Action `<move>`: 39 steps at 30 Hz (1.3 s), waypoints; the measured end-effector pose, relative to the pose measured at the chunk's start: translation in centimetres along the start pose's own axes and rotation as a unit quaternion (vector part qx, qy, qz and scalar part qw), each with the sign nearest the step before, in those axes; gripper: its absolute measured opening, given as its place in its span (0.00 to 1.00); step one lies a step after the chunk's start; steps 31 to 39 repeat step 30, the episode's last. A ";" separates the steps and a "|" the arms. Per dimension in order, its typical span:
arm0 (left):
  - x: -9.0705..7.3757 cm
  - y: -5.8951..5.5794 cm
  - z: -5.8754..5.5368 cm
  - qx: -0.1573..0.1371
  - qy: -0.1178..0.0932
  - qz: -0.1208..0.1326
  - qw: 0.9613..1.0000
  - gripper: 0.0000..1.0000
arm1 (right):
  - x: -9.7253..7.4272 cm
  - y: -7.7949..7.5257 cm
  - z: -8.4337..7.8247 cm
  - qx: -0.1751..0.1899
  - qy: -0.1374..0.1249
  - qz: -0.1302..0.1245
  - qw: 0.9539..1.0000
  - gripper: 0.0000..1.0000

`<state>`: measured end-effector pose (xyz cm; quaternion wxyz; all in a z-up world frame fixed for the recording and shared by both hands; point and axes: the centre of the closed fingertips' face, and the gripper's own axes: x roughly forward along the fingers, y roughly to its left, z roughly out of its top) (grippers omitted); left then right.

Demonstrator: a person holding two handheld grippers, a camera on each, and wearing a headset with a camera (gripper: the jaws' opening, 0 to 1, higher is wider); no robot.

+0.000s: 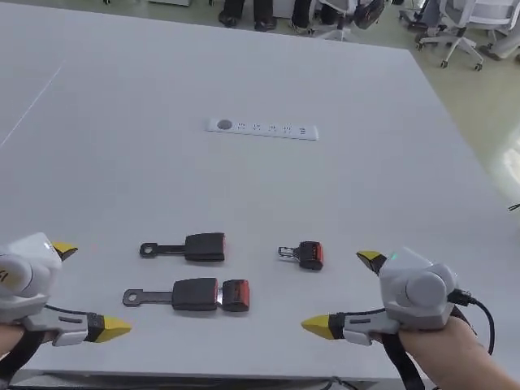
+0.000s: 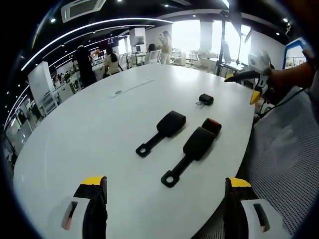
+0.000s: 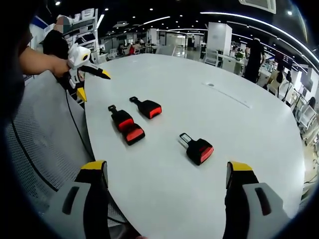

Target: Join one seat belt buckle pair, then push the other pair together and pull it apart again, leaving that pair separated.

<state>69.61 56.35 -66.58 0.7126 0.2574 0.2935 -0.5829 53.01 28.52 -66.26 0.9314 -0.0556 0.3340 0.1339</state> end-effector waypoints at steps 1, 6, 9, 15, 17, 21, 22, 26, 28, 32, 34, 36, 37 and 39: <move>0.0 0.0 -0.1 0.001 0.001 0.001 1.000 0.99 | 0.0 0.0 0.0 0.000 -0.001 -0.001 1.000 0.99; -0.3 0.5 0.3 -0.019 -0.013 0.009 1.000 0.99 | -0.2 -0.1 0.2 0.005 -0.006 -0.003 1.000 0.99; -0.4 0.6 0.5 -0.025 -0.016 0.011 1.000 0.99 | -0.2 -0.3 0.2 0.007 -0.007 -0.005 1.000 0.99; -0.5 0.7 0.5 -0.030 -0.023 0.014 0.999 0.98 | -0.4 -0.6 0.0 0.014 -0.007 -0.011 1.000 0.99; -0.5 0.6 0.4 -0.034 -0.022 0.013 0.999 0.98 | -0.5 -0.7 -0.1 0.013 -0.005 -0.013 1.000 0.99; -0.5 0.7 0.3 -0.037 -0.022 0.015 0.999 0.98 | -0.7 -0.7 -0.3 0.010 -0.002 -0.015 1.000 0.99; -0.6 0.7 0.3 -0.039 -0.022 0.015 0.999 0.99 | -0.7 -0.8 -0.3 0.009 -0.001 -0.015 1.000 0.99; -0.6 0.8 0.2 -0.039 -0.022 0.018 0.999 0.99 | -0.7 -0.8 -0.3 0.010 -0.001 -0.016 1.000 0.99; -0.6 0.8 0.2 -0.041 -0.023 0.019 0.999 1.00 | -0.7 -0.7 -0.2 0.011 -0.002 -0.015 1.000 0.99; -0.6 0.8 0.2 -0.044 -0.023 0.020 0.999 1.00 | -0.6 -0.5 -0.2 0.009 0.000 -0.014 1.000 0.99; -0.6 0.8 0.2 -0.044 -0.023 0.020 0.999 1.00 | -0.6 -0.5 -0.2 0.009 0.000 -0.014 1.000 0.99; -0.6 0.8 0.2 -0.044 -0.023 0.020 0.999 1.00 | -0.6 -0.5 -0.2 0.009 0.000 -0.014 1.000 0.99; -0.6 0.8 0.2 -0.044 -0.023 0.020 0.999 1.00 | -0.6 -0.5 -0.2 0.009 0.000 -0.014 1.000 0.99; -0.6 0.8 0.2 -0.044 -0.023 0.020 0.999 1.00 | -0.6 -0.5 -0.2 0.009 0.000 -0.014 1.000 0.99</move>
